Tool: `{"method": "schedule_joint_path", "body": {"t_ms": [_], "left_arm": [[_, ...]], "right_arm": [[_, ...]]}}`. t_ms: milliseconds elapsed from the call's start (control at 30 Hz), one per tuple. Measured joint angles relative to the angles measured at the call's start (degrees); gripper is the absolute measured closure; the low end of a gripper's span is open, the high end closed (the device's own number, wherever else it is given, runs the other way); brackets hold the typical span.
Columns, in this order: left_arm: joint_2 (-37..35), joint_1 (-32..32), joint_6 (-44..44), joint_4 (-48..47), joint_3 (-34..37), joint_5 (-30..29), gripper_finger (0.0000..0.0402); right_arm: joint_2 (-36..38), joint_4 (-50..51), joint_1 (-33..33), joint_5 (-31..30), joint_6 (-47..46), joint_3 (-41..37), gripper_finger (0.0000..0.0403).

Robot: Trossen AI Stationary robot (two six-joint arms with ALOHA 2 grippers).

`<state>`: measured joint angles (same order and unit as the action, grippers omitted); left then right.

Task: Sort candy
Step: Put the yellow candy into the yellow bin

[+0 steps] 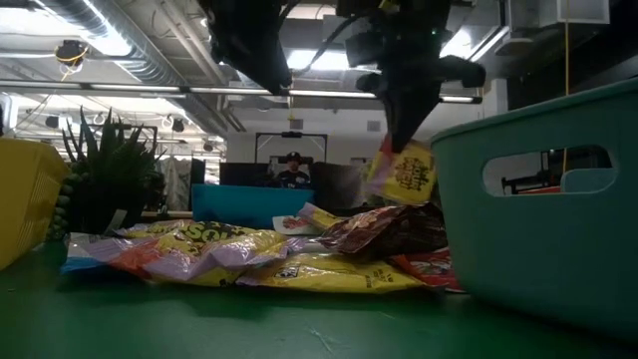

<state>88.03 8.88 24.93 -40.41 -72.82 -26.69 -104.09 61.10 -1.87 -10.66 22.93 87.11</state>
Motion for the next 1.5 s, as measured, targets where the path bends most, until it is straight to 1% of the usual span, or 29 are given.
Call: {"method": "schedule_joint_path", "body": {"t_ms": [100, 167, 233, 300, 433, 500, 567, 700, 833, 933, 1067, 1167, 1267, 1367, 1500], "left_arm": [[0.0, -1.3, 0.0, 0.0, 0.0, 0.0, 0.0226], [0.0, -2.0, -0.2, 0.0, 0.0, 0.3, 0.0226], [0.0, -2.6, -1.3, 0.3, 0.0, 1.4, 0.0226], [0.0, -2.8, -2.8, 0.7, 0.0, 2.6, 0.0226], [0.0, -2.6, -4.6, 3.3, 0.0, 6.8, 0.0226], [0.0, -2.3, -5.7, 5.5, 0.0, 8.3, 0.0226], [0.0, -1.8, -6.8, 7.7, 0.0, 8.5, 0.0226], [0.0, -1.0, -8.0, 10.9, 0.0, 7.7, 0.0226], [0.0, -0.9, -7.7, 10.9, 0.0, 5.2, 0.0226], [0.0, -1.0, -7.9, 10.9, 0.0, 5.3, 0.0226], [0.0, -1.0, -9.0, 10.6, 0.0, 6.7, 0.0226], [0.1, -0.9, -9.0, 9.6, 0.0, 6.7, 0.0226], [0.1, -1.0, -9.0, 9.3, 0.0, 6.6, 0.0227], [0.2, -1.0, -9.0, 9.1, 0.0, 6.7, 0.0239], [0.2, -1.0, -9.0, 8.7, 0.0, 6.7, 0.028]], "right_arm": [[0.7, -0.6, -0.2, 6.7, 1.5, 0.0, 0.0401], [1.3, -1.3, -0.5, 8.9, 2.1, 0.0, 0.04], [2.4, -2.5, -1.1, 8.9, 2.8, 0.0, 0.04], [4.0, -4.6, -1.3, 7.6, 3.0, 0.0, 0.04], [6.0, -11.4, -1.9, 5.1, 3.1, 0.0, 0.04], [6.6, -14.9, -1.9, 4.8, 3.1, 0.0, 0.04], [6.6, -18.3, -1.9, 4.9, 3.1, 0.0, 0.04], [6.6, -21.8, -1.9, 5.7, 3.1, 0.0, 0.04], [6.6, -23.3, -1.9, 10.5, 3.1, 0.0, 0.04], [6.6, -24.3, -1.9, 12.2, 3.1, 0.0, 0.04], [6.5, -25.8, -1.9, 12.3, 3.1, -0.1, 0.04], [6.4, -30.0, -1.9, 12.2, 3.0, 0.0, 0.04], [6.5, -32.2, -1.9, 11.8, 3.0, 0.0, 0.04], [6.4, -34.1, -1.9, 11.8, 3.0, 0.0, 0.04], [6.4, -34.7, -1.9, 11.8, 3.0, 0.0, 0.04]]}}
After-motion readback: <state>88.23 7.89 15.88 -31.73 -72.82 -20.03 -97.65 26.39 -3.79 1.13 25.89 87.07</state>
